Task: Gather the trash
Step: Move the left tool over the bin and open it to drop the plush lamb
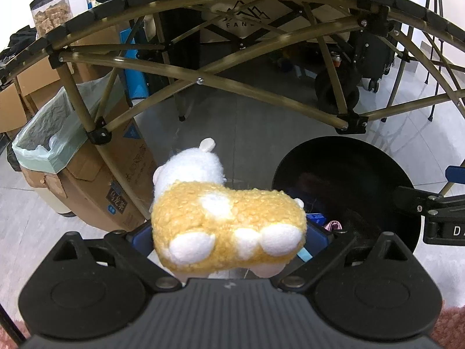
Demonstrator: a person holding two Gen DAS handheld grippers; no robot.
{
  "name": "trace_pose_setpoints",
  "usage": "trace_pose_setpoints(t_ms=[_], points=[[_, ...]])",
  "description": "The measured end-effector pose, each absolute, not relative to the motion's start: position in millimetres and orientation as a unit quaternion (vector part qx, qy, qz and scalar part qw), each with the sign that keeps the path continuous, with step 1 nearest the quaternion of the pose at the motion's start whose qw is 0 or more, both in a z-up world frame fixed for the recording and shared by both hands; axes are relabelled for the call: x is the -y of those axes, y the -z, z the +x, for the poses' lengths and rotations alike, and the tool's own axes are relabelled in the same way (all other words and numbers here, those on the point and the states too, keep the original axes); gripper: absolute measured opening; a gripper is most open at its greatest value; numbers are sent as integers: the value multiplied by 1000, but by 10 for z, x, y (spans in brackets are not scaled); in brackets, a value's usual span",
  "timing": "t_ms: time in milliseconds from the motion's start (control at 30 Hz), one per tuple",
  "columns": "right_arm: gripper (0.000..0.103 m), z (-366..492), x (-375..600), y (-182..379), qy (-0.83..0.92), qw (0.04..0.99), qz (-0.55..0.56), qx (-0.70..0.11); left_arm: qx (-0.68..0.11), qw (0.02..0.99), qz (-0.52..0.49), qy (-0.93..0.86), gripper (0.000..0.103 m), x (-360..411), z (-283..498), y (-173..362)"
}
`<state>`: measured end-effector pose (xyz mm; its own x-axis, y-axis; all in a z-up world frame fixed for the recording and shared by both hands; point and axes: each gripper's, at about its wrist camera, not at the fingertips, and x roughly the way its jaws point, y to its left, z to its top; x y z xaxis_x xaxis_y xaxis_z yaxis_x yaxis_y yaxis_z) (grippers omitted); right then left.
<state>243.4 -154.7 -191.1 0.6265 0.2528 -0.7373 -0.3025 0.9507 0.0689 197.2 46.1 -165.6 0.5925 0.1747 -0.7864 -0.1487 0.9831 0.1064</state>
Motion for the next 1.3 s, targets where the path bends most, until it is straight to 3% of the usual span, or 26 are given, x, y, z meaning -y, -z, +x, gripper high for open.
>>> trace_pose_setpoints(t_ms=[367, 833, 1300], points=[[103, 2448, 1838, 1818, -92, 905, -32, -413, -436, 898, 34, -52, 98, -48, 2136, 1633], [103, 2473, 2516, 1721, -8, 899, 50, -436, -447, 893, 52, -14, 98, 534, 2337, 1723], [103, 2445, 2604, 1725, 4, 897, 60, -437, -459, 887, 36, -20, 103, 569, 2457, 1776]])
